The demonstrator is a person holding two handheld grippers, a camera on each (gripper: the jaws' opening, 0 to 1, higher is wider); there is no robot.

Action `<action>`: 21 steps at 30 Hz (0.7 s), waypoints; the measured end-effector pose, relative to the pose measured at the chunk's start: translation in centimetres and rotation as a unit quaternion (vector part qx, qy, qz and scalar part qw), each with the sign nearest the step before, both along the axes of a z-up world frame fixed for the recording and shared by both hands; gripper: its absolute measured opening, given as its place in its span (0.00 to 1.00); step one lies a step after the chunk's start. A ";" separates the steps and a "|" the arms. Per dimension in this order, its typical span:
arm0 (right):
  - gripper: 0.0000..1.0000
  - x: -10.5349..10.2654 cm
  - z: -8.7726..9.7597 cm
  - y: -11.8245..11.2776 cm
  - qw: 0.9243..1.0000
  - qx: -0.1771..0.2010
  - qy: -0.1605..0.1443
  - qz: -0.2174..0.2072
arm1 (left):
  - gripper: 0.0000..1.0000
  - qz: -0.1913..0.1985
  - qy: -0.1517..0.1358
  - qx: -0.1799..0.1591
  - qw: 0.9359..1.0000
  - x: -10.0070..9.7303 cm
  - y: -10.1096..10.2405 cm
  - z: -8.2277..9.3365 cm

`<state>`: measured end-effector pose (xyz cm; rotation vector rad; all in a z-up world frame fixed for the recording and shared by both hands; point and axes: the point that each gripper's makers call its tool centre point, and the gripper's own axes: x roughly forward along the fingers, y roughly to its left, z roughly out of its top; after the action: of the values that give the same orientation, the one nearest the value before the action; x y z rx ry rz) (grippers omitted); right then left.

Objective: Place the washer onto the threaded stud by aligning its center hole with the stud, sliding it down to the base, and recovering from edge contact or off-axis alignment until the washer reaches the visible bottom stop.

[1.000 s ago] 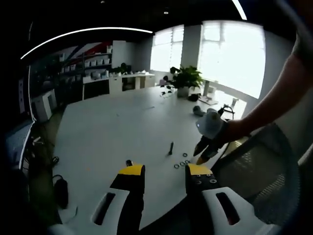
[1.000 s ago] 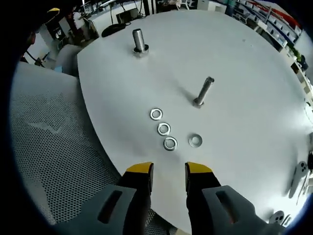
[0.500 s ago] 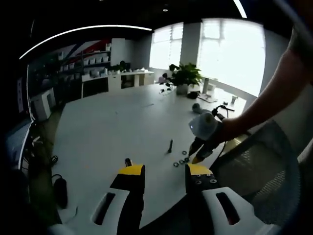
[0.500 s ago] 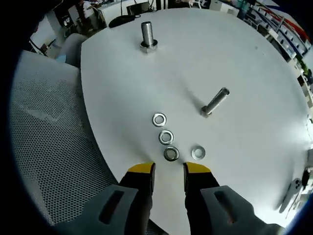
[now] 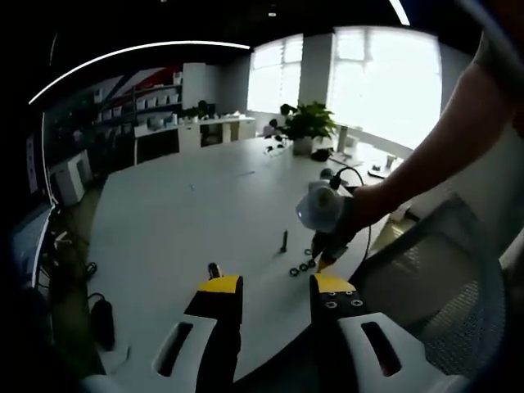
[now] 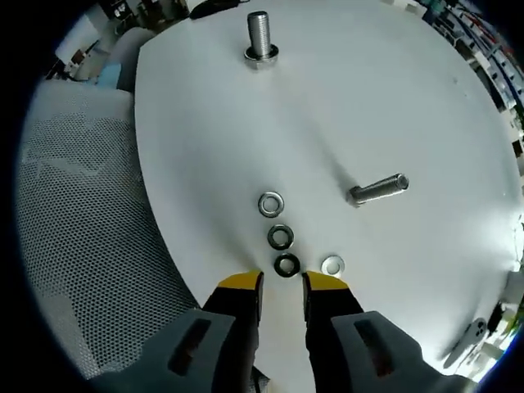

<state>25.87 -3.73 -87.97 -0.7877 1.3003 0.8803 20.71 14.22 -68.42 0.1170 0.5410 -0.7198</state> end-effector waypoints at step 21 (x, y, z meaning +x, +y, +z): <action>0.17 0.3 0.0 0.1 0.999 -0.006 -0.008 0.036 | 0.30 -0.005 0.004 0.008 1.000 -0.1 -0.1 -0.3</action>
<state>26.16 -3.67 -87.98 -0.8542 1.2716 0.9229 20.64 14.13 -68.75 0.1312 0.5547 -0.7267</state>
